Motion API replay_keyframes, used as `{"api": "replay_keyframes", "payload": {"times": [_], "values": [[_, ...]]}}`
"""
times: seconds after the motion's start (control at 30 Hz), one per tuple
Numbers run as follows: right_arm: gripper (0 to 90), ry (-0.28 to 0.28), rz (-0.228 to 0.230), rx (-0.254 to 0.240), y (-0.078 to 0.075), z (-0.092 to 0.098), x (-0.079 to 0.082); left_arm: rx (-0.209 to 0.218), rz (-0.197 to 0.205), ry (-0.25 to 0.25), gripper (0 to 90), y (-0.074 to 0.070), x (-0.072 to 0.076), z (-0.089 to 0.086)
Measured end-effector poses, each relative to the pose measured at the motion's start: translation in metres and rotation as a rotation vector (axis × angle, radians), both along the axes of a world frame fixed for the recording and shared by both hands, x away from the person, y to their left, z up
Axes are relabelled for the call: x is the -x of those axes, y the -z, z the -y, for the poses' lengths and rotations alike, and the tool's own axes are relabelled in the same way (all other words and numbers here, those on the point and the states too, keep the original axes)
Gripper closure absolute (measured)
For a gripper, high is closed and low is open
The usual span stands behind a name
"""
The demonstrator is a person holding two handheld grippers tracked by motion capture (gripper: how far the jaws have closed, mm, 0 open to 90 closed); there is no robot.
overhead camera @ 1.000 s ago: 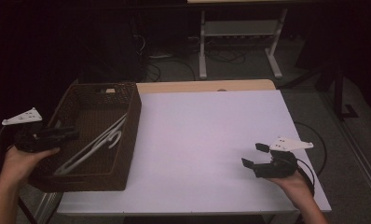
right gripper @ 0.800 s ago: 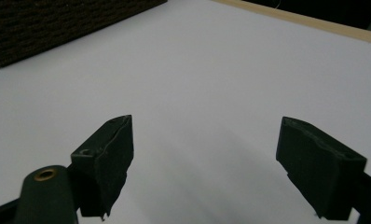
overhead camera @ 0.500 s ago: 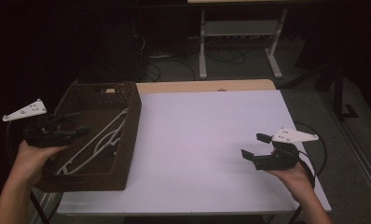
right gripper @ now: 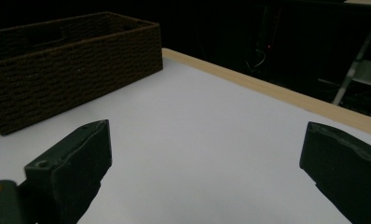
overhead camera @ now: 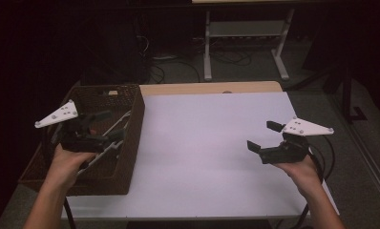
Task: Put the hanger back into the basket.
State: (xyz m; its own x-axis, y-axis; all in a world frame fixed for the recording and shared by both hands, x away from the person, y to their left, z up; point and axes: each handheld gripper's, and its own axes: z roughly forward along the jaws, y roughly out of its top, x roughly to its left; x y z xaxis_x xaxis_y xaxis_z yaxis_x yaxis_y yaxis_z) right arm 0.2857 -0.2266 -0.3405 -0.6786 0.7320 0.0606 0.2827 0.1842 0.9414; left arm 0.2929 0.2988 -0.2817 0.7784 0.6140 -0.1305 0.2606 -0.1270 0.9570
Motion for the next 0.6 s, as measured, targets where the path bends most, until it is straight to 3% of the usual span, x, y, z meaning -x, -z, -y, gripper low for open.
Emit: {"api": "replay_keyframes", "payload": {"times": [0.33, 0.53, 0.6], "values": [[0.8, -0.017, 0.034, -0.080, -0.016, -0.005, -0.002, 0.045, 0.050, 0.041, 2.9, 0.019, 0.002, 0.025], [0.5, -0.023, 0.055, -0.107, -0.023, -0.007, -0.005, 0.083, 0.055, 0.057, 2.9, 0.026, 0.003, 0.035], [0.5, -0.025, 0.061, -0.113, -0.024, -0.009, -0.005, 0.073, 0.057, 0.058, 2.9, 0.029, 0.002, 0.037]]}}
